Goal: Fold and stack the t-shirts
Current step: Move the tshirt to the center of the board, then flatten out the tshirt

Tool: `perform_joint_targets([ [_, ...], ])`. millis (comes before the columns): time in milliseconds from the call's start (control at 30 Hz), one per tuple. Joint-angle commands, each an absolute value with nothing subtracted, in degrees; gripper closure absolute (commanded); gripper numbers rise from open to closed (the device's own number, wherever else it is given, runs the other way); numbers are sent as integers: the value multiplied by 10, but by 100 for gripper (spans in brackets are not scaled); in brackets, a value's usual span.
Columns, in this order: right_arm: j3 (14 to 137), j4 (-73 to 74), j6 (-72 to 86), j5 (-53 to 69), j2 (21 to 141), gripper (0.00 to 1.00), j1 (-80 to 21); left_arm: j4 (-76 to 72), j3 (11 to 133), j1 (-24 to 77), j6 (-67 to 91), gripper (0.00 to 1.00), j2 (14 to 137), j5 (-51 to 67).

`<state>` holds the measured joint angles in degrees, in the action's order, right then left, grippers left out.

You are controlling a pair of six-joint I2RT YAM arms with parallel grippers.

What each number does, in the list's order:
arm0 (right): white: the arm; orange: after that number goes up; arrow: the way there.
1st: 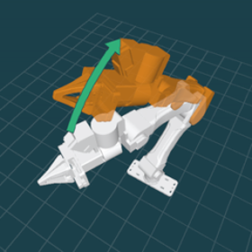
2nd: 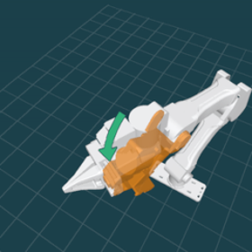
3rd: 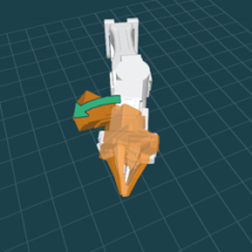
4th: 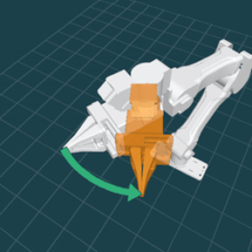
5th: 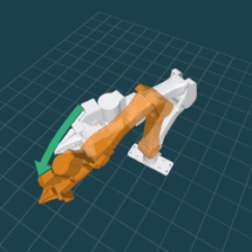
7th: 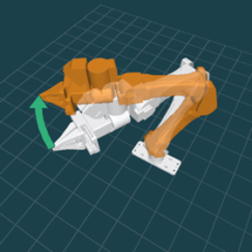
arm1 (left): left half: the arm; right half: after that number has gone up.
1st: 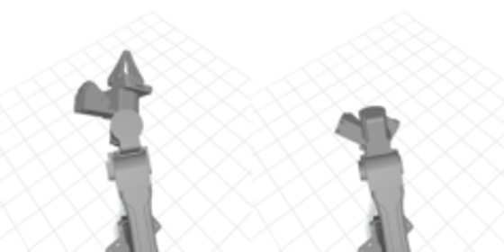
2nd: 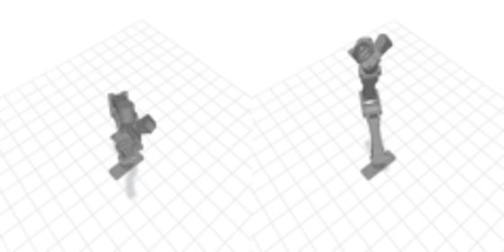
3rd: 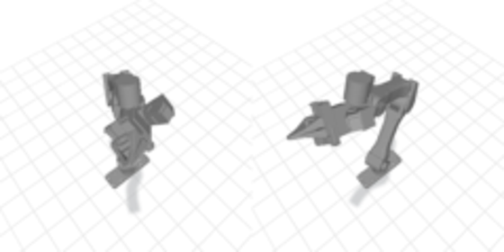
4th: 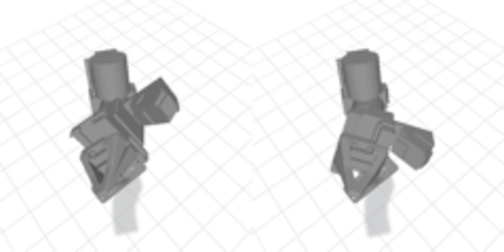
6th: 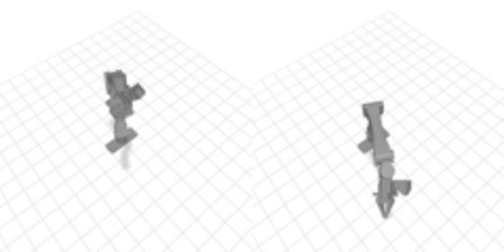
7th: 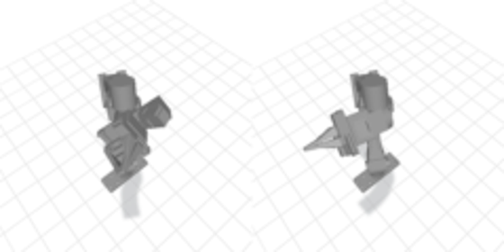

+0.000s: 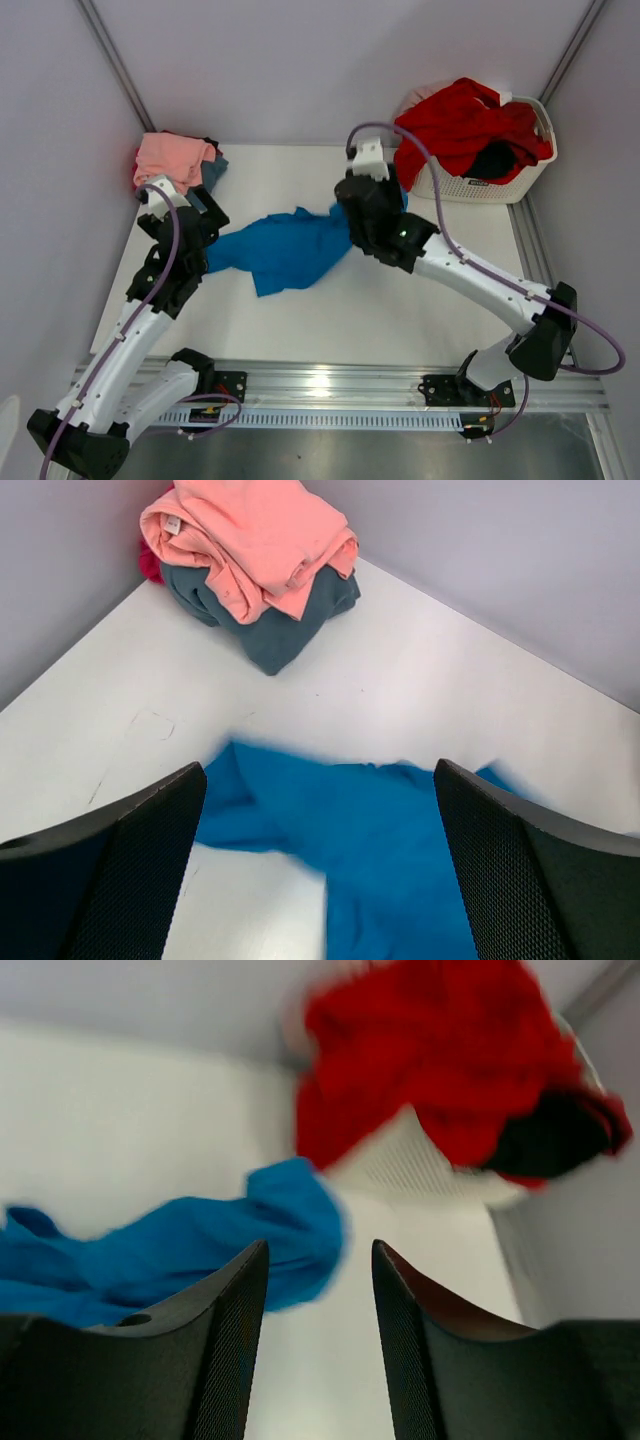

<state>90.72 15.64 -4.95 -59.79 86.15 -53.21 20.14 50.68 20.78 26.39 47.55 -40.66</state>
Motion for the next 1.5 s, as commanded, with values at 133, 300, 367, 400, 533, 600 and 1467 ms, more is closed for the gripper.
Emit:
perform_joint_targets([
  [133, 746, 448, 352, -727, 768, 45, -470, 192, 507, 212, 261, 1, 470, -379],
  [300, 739, 360, 286, -717, 740, 33, -460, 227, 524, 216, 275, 1, 491, -367],
  [367, 737, 317, 248, -690, 740, 30, -459, 238, 525, 216, 293, 1, 508, -360],
  [400, 735, 297, 233, -673, 742, 30, -459, 254, 528, 217, 301, 1, 517, -354],
  [533, 698, 190, 178, -552, 750, 30, -454, 300, 553, 216, 360, 1, 590, -354],
  [600, 691, 175, 174, -487, 764, 30, -440, 308, 562, 214, 371, 1, 609, -349],
  [1467, 942, 278, 203, -134, 1155, 32, -344, 388, 746, 17, 389, 1, 988, -22],
])
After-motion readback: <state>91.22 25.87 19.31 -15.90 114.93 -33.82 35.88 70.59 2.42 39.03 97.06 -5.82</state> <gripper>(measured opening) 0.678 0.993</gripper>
